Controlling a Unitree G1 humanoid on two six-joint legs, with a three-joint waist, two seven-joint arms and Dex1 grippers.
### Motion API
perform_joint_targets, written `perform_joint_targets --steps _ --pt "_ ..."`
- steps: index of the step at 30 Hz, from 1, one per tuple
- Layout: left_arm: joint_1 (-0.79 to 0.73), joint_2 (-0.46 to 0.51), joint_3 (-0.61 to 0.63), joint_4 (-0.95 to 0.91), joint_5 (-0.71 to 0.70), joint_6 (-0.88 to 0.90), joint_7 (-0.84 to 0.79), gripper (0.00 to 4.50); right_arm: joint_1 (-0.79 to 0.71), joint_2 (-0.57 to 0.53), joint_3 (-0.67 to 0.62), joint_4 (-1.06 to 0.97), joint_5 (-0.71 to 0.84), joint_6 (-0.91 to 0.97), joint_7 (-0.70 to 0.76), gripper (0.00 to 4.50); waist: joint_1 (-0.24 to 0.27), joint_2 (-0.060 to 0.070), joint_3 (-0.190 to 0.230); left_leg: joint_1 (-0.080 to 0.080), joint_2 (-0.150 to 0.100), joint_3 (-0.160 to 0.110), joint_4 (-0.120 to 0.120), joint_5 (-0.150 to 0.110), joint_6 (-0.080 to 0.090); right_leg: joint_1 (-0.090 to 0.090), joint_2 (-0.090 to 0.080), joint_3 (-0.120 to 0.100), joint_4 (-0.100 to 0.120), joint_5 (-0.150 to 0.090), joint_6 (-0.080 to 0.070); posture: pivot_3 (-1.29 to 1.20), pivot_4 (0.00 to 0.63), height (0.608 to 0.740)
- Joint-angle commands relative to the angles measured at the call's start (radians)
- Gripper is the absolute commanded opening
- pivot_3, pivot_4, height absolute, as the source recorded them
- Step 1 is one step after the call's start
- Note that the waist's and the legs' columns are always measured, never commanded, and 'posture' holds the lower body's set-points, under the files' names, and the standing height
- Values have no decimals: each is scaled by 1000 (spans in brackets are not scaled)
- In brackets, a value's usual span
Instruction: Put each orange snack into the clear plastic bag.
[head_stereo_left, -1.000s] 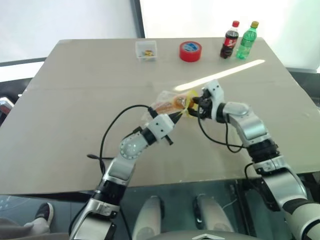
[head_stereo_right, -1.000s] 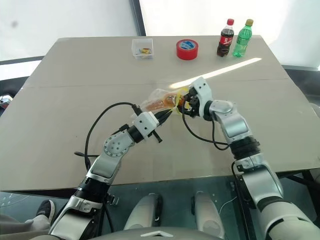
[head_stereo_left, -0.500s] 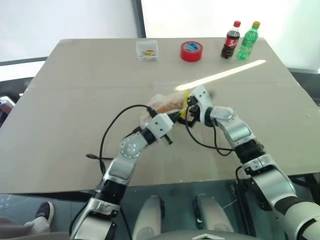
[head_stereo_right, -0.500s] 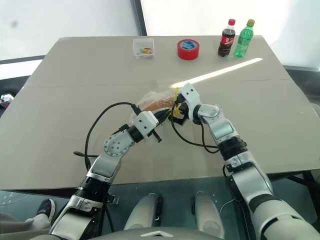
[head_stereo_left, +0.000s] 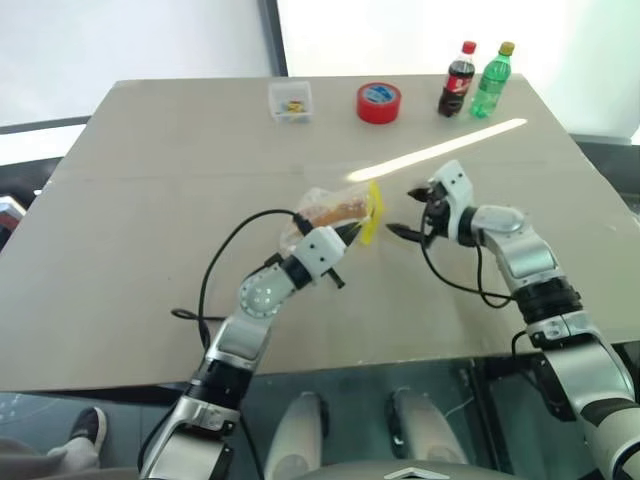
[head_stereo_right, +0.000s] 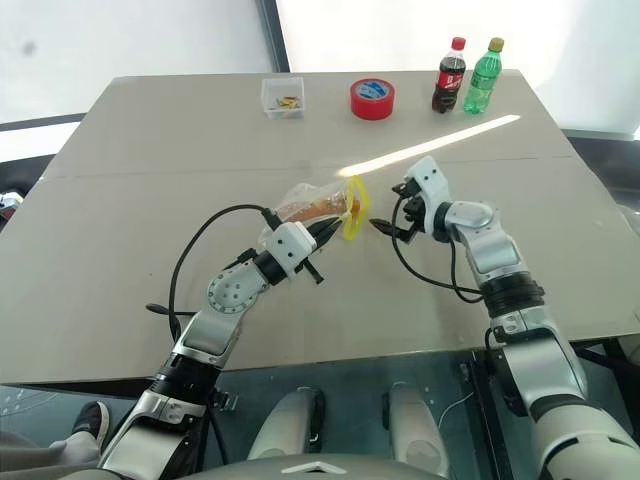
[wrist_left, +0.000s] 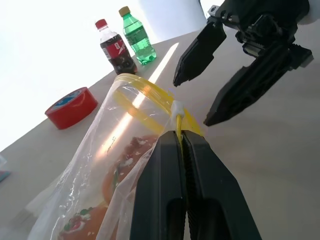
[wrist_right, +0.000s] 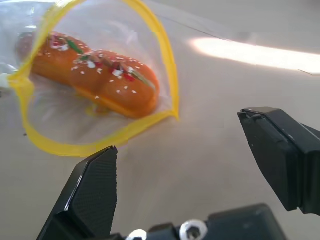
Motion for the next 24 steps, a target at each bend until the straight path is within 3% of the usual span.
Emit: perform_joint_targets --steps 1,13,16,19,24 --pt "-11 1 11 -15 -9 -21 4 0 -54 41 -25 63 8 -29 -35 4449 0 0 0 0 0 0 0 0 0 0 0 0 0 0 0 0 150 740" --pt "-4 11 13 -27 -4 -17 10 0 -247 168 -104 407 60 -150 -34 4449 3 0 0 -1 0 0 0 0 0 0 -1 0 -1 0 0 0 150 740" --pt "-4 10 13 -28 -3 -16 13 0 -280 173 -115 474 58 -179 -32 3676 1 1 0 -1 0 0 0 0 0 0 0 0 0 0 0 0 150 740" --pt "-5 9 12 -28 -1 -15 17 0 -301 176 -127 524 58 -201 -26 2161 1 1 0 0 0 0 0 0 0 0 0 0 0 0 0 0 150 740" --pt "-4 8 11 -31 2 -14 21 0 -319 185 -137 565 57 -231 -16 66 1 1 0 0 0 0 0 0 0 0 0 0 0 0 0 0 150 740"
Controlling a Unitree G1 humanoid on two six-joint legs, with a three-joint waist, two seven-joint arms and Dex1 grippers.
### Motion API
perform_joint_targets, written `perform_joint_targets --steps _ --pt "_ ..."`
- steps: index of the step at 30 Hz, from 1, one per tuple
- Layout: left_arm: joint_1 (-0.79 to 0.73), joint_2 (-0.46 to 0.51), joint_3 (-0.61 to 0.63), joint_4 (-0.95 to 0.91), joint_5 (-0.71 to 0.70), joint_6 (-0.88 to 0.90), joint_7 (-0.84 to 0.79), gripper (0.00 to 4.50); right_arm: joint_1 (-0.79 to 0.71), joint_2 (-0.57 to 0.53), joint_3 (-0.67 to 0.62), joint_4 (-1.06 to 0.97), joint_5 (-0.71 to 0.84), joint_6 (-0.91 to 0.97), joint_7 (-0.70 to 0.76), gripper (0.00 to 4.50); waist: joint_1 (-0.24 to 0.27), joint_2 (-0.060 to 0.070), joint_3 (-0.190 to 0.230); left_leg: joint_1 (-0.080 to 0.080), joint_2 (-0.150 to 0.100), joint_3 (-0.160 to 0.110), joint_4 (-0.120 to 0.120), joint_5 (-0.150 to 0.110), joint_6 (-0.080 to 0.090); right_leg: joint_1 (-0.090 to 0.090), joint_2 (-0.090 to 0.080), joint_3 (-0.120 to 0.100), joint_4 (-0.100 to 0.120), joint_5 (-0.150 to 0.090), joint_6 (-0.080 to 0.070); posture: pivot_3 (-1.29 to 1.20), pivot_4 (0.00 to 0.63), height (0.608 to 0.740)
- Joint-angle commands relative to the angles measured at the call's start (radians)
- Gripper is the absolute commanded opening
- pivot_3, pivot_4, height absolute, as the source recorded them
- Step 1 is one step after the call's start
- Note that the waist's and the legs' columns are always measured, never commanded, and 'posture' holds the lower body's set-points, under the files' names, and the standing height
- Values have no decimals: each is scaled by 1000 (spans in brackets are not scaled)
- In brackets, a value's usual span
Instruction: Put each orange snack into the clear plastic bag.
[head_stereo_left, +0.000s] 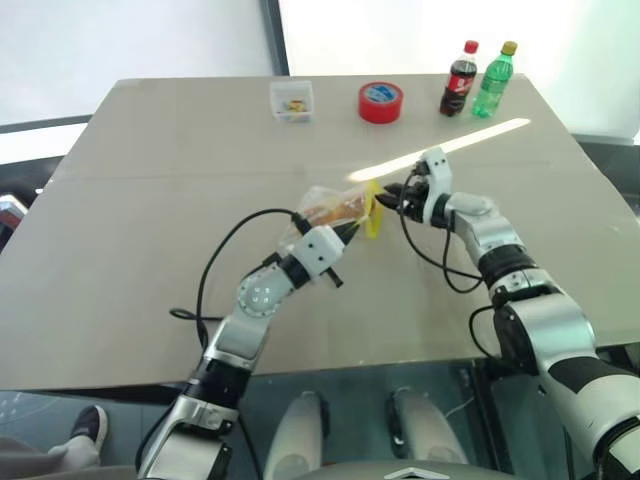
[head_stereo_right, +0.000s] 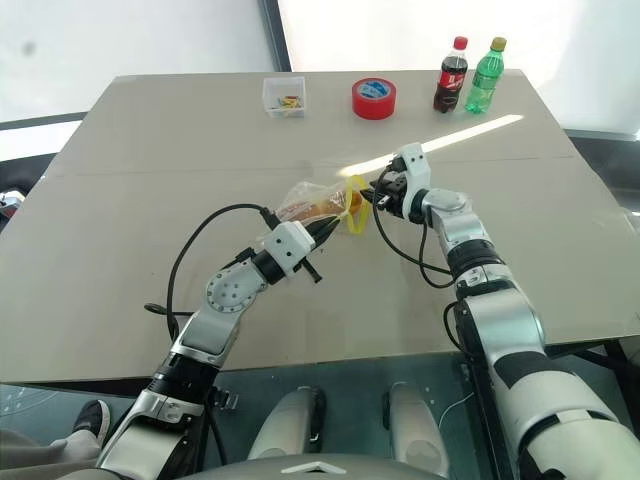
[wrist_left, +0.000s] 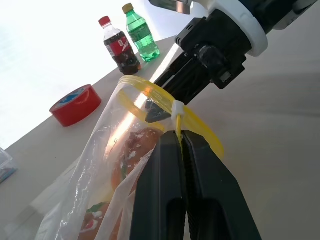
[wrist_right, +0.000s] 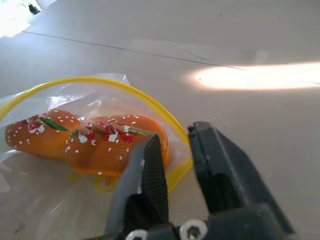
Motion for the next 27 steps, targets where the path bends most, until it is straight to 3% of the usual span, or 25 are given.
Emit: perform_joint_targets --steps 1,11,14,19,27 --pt "-1 -1 10 -33 -1 -14 12 0 -42 8 -25 2 9 -39 16 66 0 0 0 0 0 0 0 0 0 0 0 0 0 0 0 0 150 740" --pt "-5 1 8 -28 2 -18 11 0 -88 20 -40 70 -7 -43 -27 66 1 0 0 0 0 0 0 0 0 0 0 0 0 0 0 0 150 740" --pt "-4 4 12 -28 2 -17 12 0 -83 10 -42 59 -7 -45 -2 821 0 0 0 0 0 0 0 0 0 0 0 0 0 0 0 0 150 740" --pt "2 5 10 -32 1 -19 11 0 -72 -16 -37 50 -24 -38 3 3197 0 0 0 0 0 0 0 0 0 0 0 0 0 0 0 0 150 740" --pt "-9 5 5 -18 4 -27 7 0 -105 7 -44 80 -24 -51 3 3197 -2 0 0 0 0 0 -1 0 0 0 0 0 0 0 0 0 150 740"
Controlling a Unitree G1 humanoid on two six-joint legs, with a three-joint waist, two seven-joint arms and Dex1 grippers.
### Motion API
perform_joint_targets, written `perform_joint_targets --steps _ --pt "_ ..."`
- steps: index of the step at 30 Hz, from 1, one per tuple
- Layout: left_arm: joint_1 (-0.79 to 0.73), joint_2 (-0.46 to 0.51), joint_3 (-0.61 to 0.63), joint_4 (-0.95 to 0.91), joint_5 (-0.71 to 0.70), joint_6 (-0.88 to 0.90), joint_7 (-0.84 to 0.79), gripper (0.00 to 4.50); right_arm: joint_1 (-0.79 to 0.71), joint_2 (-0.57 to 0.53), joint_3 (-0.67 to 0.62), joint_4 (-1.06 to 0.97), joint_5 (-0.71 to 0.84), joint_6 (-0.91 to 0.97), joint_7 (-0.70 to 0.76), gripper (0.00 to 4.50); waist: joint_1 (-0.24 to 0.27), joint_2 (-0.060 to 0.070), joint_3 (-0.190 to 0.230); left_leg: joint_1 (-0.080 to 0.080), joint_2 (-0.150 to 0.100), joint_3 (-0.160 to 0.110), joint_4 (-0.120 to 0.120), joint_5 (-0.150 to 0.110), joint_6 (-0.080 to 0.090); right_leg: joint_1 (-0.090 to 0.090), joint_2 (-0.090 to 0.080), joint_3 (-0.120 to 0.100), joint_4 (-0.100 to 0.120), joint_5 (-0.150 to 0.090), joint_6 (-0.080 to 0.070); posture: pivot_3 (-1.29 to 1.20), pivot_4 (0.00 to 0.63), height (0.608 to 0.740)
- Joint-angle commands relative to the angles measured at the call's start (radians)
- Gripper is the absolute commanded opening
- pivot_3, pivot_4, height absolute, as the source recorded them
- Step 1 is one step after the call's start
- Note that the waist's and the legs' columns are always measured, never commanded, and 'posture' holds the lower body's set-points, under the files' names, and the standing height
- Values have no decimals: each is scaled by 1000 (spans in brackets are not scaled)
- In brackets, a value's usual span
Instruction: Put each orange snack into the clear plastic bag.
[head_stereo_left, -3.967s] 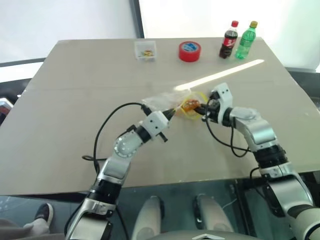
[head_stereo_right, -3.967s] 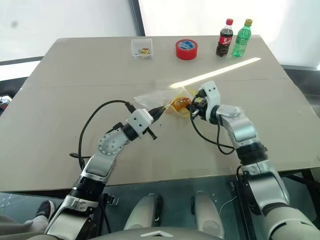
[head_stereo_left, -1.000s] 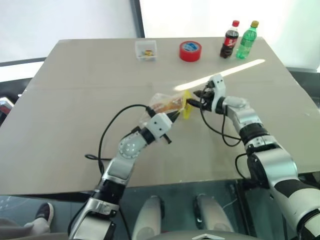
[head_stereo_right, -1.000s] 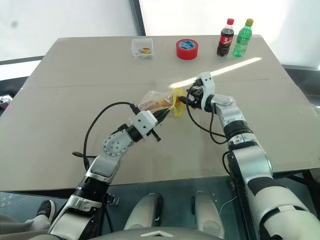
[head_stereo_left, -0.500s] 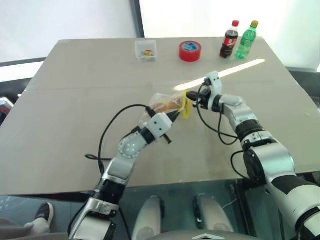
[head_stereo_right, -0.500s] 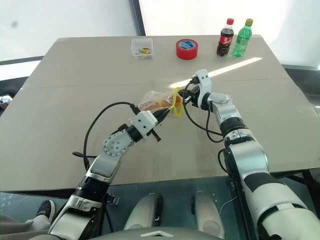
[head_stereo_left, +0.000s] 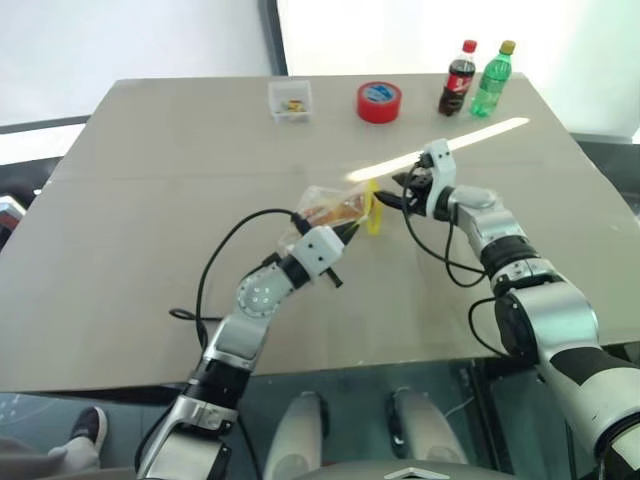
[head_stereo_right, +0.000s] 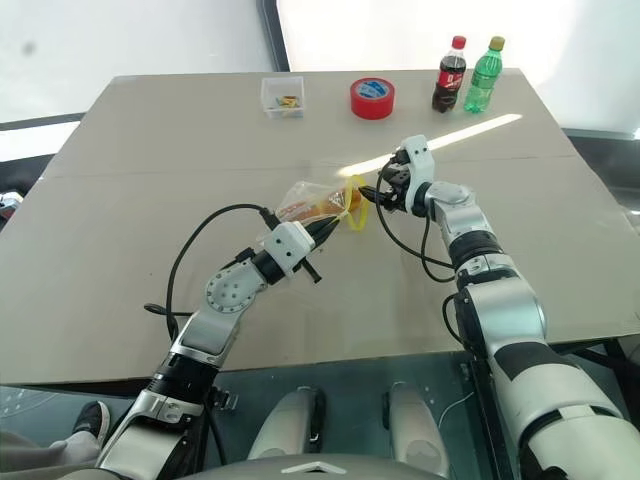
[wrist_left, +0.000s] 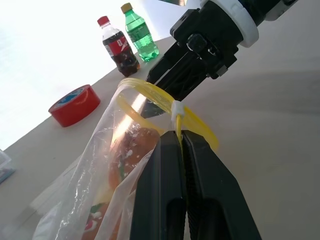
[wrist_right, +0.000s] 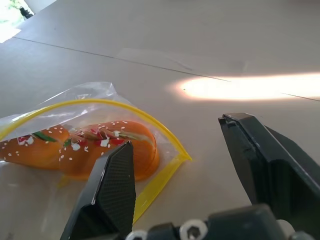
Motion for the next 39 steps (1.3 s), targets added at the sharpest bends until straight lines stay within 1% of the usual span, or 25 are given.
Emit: perform_joint_targets --steps 1,12,14,16,20,22,25,28,33,37,39 --pt "-10 4 7 -18 4 -27 6 0 -46 21 -12 -8 2 -27 6 3197 0 0 0 0 0 0 0 0 0 0 0 0 0 0 0 0 150 740" --pt "-6 7 7 -22 8 -29 11 0 -96 53 -11 26 -12 -65 18 3197 2 1 0 0 0 0 0 0 0 0 0 0 0 0 0 0 150 740" --pt "-6 6 6 -22 9 -30 13 0 -100 53 -11 31 -15 -68 22 2656 2 1 0 0 0 0 0 0 0 0 0 0 0 0 0 0 150 740" --pt "-6 4 6 -23 9 -29 15 0 -98 51 -9 30 -17 -72 29 1945 2 1 1 0 0 0 0 0 0 0 0 0 0 0 0 0 150 740" --pt "-15 5 20 -24 4 -19 28 0 -87 41 -19 4 -7 -62 44 27 1 1 1 0 0 0 0 0 0 0 0 0 0 0 0 0 150 740" --pt "-32 12 32 -14 3 -18 36 0 -79 29 -18 -31 1 -52 72 27 2 1 1 0 0 0 0 0 0 0 0 0 0 0 0 0 150 740" --pt "-61 22 45 -16 -3 -7 34 0 -68 2 -16 -92 -6 -41 53 27 2 2 1 0 0 0 0 0 0 0 0 0 0 0 0 0 150 740" --pt "-116 49 47 -55 -7 27 -6 0 -40 -63 6 -199 -34 -1 57 27 6 2 1 -1 0 0 0 0 0 0 0 0 0 0 0 0 150 740" --pt "-197 26 82 -119 -151 218 -71 0 -18 -191 38 -436 -74 157 77 27 3 3 2 -2 -1 0 0 0 0 0 -1 -1 -2 0 0 0 150 740" --pt "-240 19 91 -180 -239 358 -120 0 -11 -299 70 -615 -108 299 124 27 1 5 3 -2 -1 0 -2 0 0 -2 -1 0 -1 0 0 0 150 740" --pt "-258 16 98 -209 -273 415 -129 0 6 -340 95 -680 -124 335 144 27 3 5 4 -3 -1 -1 -3 0 0 -3 0 0 0 0 0 0 150 740"
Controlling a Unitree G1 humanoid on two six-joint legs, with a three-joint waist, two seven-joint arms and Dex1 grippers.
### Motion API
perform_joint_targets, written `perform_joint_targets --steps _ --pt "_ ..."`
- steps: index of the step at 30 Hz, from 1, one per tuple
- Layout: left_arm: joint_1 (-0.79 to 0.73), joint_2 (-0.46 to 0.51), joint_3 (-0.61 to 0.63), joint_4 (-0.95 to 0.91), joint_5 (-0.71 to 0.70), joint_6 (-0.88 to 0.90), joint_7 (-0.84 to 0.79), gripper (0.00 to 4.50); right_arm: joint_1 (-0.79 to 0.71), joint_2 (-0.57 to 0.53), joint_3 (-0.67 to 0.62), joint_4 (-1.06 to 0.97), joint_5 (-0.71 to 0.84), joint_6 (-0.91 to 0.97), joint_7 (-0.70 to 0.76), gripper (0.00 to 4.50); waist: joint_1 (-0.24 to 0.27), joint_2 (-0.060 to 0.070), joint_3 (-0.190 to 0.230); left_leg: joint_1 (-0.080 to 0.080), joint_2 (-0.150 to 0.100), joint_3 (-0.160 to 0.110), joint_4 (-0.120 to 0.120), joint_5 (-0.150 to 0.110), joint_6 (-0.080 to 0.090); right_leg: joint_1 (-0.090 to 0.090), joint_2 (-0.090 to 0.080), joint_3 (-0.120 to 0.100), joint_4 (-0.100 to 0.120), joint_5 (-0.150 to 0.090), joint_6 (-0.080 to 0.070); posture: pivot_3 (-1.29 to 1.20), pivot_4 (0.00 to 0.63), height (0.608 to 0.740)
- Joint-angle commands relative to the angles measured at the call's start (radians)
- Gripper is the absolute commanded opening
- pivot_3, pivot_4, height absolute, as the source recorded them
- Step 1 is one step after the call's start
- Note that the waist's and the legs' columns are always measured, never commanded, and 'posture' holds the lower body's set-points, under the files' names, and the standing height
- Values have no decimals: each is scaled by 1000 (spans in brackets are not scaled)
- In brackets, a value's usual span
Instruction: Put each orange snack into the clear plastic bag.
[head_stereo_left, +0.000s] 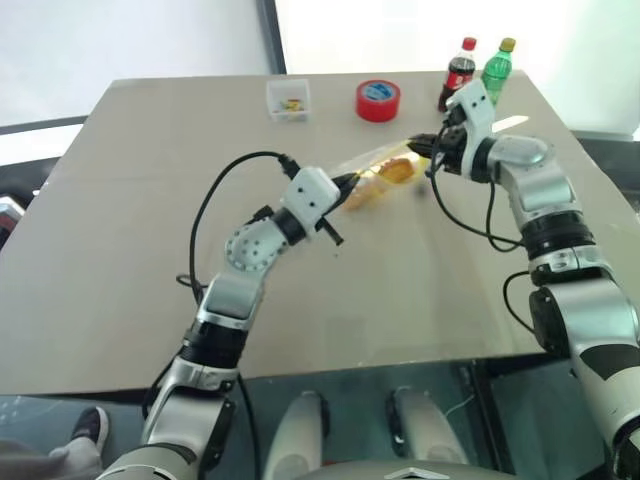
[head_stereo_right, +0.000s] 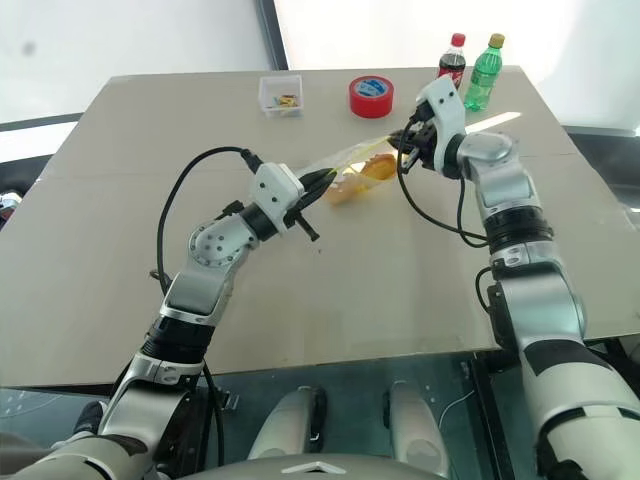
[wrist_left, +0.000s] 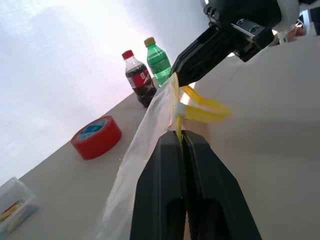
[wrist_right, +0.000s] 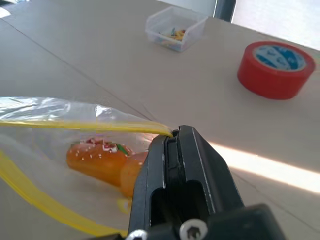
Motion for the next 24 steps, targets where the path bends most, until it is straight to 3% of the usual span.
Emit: perform_joint_targets --steps 1,3,6,10,17,24 --pt "-34 4 38 -89 -70 84 -19 0 8 -76 4 -125 -28 70 15 27 0 0 0 0 0 0 0 0 0 0 0 0 0 0 0 0 150 740" --pt "-37 7 38 -91 -78 104 -21 0 28 -93 15 -155 -29 66 15 27 -2 0 0 0 0 1 0 0 0 0 0 0 -1 0 0 0 150 740" --pt "-19 16 38 -81 -78 113 -28 0 70 -118 29 -195 -38 50 16 695 0 0 0 1 0 1 0 0 0 0 0 1 -1 0 0 0 150 740" --pt "12 47 35 -73 -70 109 -51 0 117 -160 30 -269 -40 38 39 2437 0 0 0 1 0 2 0 0 0 0 0 1 -1 0 0 0 150 740" --pt "10 57 44 -57 -59 65 -46 0 113 -231 -6 -455 66 124 160 2437 2 0 0 1 0 1 0 0 0 0 0 1 -1 0 0 0 150 740" --pt "11 83 26 -64 -58 23 -104 0 174 -209 101 -588 56 -69 238 2437 1 0 0 1 0 1 0 0 0 1 0 1 -1 0 0 0 150 740"
